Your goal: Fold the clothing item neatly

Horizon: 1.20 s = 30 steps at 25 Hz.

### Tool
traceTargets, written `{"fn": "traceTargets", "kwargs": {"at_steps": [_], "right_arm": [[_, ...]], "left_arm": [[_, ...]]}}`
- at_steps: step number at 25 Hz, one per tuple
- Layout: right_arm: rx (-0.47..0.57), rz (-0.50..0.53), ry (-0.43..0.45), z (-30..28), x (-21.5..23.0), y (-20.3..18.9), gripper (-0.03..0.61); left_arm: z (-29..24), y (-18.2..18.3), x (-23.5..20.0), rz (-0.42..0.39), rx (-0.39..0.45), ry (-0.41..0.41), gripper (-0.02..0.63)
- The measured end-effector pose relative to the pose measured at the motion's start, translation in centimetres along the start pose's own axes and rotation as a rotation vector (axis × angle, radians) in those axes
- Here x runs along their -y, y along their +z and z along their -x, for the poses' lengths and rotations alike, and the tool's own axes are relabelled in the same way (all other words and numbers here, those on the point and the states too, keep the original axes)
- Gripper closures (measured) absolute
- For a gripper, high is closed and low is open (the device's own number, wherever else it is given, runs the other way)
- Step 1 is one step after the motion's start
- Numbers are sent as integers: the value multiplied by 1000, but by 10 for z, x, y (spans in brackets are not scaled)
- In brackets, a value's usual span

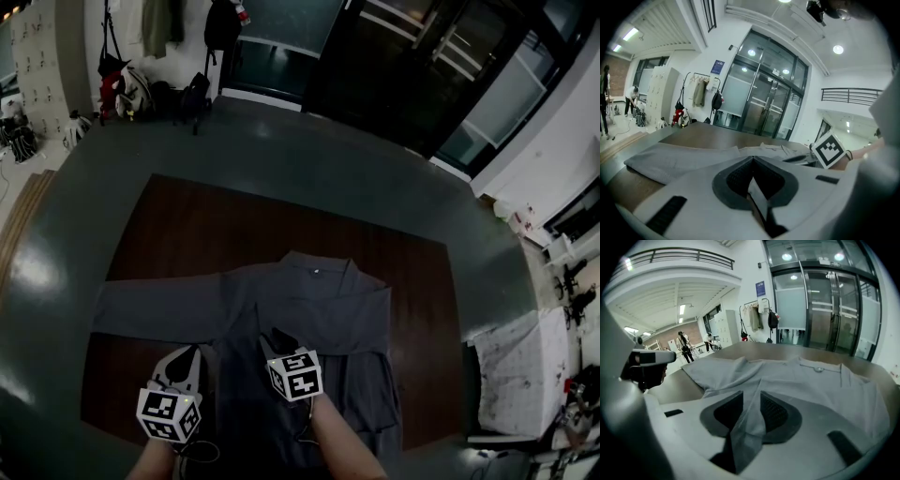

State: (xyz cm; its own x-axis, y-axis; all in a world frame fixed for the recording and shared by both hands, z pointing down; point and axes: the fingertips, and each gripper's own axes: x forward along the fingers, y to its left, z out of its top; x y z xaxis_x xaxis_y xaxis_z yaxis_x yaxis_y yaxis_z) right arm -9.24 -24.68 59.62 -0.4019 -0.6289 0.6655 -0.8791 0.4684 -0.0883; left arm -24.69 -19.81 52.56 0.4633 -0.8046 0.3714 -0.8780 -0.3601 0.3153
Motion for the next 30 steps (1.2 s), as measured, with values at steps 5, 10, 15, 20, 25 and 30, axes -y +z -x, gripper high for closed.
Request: {"fn": "traceTargets", "kwargs": {"at_steps": [5,10,15,20,25,30], "right_arm": [[93,-59,42,32,-8,-11,482],[241,-41,103,90,-29,-3,565],[352,-24,173,143,-41,-3,577],[456,-19,153,184,-44,-4,588],[540,-40,96,222,-43,2,589],[549,-67,95,232,-52,7,589]], "left_arm": [[17,-1,16,-23,34,39,604],[63,-3,39,-43,51,124,604],[97,-6,73,-52,103,165,604],[123,-29,109,-41,106,178,604],[143,-31,124,-25,117,180,604],[143,-16,118,-64,132,164,604]]}}
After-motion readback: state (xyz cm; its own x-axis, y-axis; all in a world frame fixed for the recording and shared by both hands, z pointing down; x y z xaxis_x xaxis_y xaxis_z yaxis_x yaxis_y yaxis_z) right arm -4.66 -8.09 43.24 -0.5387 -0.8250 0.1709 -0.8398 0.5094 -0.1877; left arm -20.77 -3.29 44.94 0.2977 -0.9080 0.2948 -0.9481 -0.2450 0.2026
